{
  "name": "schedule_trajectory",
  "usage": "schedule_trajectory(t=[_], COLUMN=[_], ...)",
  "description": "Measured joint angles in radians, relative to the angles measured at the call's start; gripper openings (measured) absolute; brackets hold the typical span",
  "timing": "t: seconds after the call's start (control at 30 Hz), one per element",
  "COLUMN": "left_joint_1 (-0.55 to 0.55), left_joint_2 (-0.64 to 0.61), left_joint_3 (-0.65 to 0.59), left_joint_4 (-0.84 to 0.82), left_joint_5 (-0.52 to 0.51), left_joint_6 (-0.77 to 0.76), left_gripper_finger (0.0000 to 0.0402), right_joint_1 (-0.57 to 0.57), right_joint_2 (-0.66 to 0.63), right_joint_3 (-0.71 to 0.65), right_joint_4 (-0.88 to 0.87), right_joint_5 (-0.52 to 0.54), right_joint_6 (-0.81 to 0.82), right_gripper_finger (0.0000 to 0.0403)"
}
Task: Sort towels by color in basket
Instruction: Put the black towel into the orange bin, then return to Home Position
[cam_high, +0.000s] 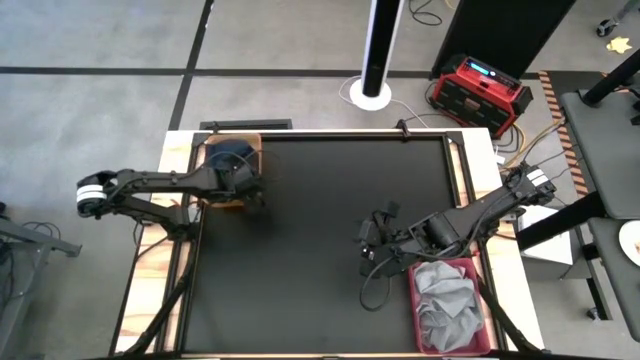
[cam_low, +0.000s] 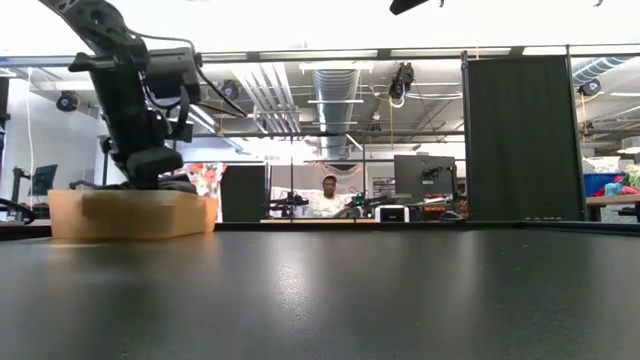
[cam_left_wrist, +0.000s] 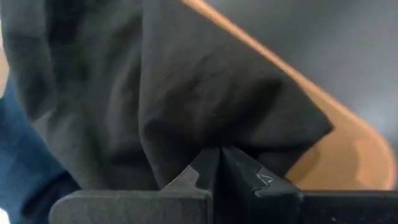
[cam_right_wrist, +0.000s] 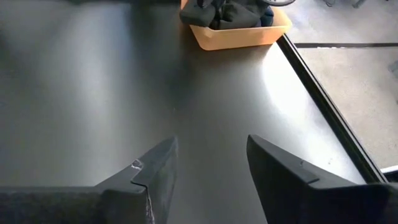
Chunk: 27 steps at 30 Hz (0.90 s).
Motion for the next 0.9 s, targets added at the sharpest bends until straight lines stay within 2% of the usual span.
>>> schedule_trajectory(t=[0.3, 0.77, 0.9], left_joint_1=[0.023, 0.021, -0.009], left_joint_2=[-0.001, -0.006, -0.016], left_joint_3=[0.007, 0.240, 0.280], left_joint_4=[-0.033, -0.156, -0.164], left_joint_5=[-0.003, -0.004, -0.004], left_joint_6=[0.014, 0.053, 0.052], left_gripper_finger=[0.0000, 0.0000, 0.0000], right_joint_1=[0.000, 0.000, 0.000], right_joint_2=[0.000, 0.000, 0.000], right_joint_3=[0.000, 0.000, 0.000], right_joint_4=[0.004, 0.004, 0.005], right_joint_5=[0.000, 0.000, 0.000], right_joint_6=[0.000, 0.000, -0.009], right_gripper_finger=[0.0189, 0.0190, 0.0191])
